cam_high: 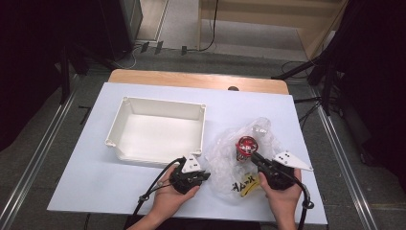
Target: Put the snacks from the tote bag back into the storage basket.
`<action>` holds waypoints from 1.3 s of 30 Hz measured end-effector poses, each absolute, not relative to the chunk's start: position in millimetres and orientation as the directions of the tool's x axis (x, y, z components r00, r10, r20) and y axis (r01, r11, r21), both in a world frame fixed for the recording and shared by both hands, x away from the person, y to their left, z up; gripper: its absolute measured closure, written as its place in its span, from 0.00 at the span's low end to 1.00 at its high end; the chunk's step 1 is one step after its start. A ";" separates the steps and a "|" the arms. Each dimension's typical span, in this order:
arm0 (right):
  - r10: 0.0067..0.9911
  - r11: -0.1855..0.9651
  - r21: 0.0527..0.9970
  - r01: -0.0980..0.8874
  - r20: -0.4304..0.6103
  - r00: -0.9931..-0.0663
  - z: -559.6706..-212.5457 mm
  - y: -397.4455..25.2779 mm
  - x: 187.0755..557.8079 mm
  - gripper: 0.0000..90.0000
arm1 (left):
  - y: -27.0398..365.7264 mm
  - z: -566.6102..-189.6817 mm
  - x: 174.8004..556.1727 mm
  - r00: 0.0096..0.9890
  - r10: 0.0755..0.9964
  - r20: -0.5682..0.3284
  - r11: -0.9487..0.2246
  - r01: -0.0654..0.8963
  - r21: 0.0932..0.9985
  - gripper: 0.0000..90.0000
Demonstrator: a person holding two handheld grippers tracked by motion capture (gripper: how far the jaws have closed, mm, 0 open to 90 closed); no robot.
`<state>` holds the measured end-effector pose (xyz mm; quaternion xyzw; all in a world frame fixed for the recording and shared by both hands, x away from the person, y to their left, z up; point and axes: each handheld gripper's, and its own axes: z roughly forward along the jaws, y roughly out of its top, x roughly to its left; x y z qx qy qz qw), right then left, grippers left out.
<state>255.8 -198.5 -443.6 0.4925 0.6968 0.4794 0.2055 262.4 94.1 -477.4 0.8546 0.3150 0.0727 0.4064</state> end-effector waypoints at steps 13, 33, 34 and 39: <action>0.950 -0.051 0.913 0.405 0.170 -0.262 -423.4 -206.6 287.6 0.43 | 93.7 -477.4 261.6 0.786 0.605 -0.126 -0.467 0.479 0.743 0.97; 0.979 -0.118 0.724 0.680 0.199 -0.041 -487.5 -254.7 379.9 1.00 | 92.6 -477.6 261.6 0.790 0.602 -0.119 -0.482 0.478 0.734 1.00; 0.983 -0.110 0.725 0.679 0.182 -0.035 -487.4 -255.6 380.0 1.00 | 92.6 -477.6 261.6 0.789 0.602 -0.118 -0.482 0.478 0.734 1.00; 0.964 -0.156 0.738 0.656 0.258 -0.061 -480.6 -262.3 372.9 0.79 | 92.8 -477.7 261.7 0.788 0.603 -0.122 -0.477 0.479 0.737 1.00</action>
